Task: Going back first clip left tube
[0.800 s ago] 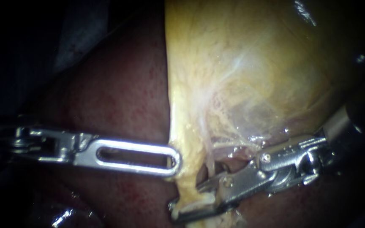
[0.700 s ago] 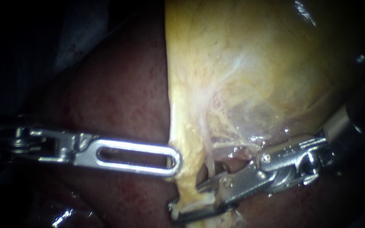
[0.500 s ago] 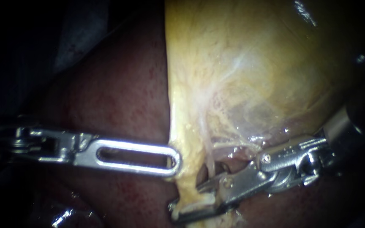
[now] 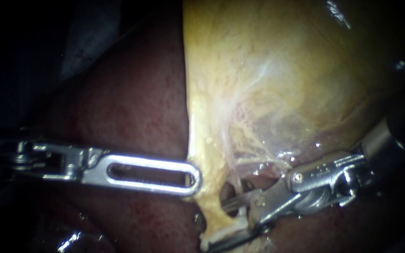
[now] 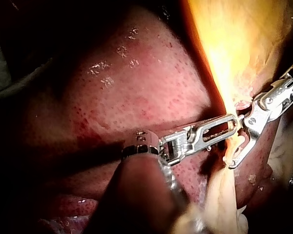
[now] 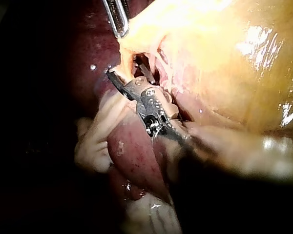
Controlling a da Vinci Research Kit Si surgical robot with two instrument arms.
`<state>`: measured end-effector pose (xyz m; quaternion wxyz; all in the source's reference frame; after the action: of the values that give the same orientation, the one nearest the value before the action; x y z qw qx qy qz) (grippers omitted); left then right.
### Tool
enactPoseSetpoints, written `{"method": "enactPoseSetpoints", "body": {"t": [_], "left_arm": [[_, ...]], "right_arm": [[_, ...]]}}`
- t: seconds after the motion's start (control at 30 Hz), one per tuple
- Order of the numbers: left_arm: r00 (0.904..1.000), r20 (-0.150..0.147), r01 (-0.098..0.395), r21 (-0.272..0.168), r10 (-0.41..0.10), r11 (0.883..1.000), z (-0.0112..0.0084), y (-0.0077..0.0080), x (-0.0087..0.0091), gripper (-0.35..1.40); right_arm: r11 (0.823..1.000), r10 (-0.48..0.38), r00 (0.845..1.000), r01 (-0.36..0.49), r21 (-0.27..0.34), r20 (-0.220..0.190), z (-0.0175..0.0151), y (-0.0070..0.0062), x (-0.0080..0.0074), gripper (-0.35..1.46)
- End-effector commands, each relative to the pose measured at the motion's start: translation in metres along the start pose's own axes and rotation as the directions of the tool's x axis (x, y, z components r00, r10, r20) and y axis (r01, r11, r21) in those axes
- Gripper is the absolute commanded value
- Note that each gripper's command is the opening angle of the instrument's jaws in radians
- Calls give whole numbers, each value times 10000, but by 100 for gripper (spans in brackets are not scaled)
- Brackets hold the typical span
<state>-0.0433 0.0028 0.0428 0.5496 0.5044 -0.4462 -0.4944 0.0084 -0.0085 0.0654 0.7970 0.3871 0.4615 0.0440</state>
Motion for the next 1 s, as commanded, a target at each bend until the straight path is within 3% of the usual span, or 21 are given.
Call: {"method": "enactPoseSetpoints", "body": {"t": [0.03, 0.5, 0.77, 1.0], "left_arm": [[10000, 0, 0, 0, 0, 10000, 0, 0, 0, -35], [10000, -1, 0, 1, 0, 10000, 0, 0, 0, -35], [10000, 0, -1, 0, 1, 10000, 0, 0, 0, -35], [10000, 1, -1, -1, 1, 10000, 0, 0, 0, -35]], "right_arm": [[10000, -50, 10000, 50, -23, -14, -1, 0, 1, 51], [9993, -292, 9994, 288, -254, -160, -31, -2, 23, 47], [9988, -375, 9993, 371, -325, -93, 15, 7, 21, 48], [9990, -424, 9991, 424, -168, -11, 24, 7, 17, 46]]}}
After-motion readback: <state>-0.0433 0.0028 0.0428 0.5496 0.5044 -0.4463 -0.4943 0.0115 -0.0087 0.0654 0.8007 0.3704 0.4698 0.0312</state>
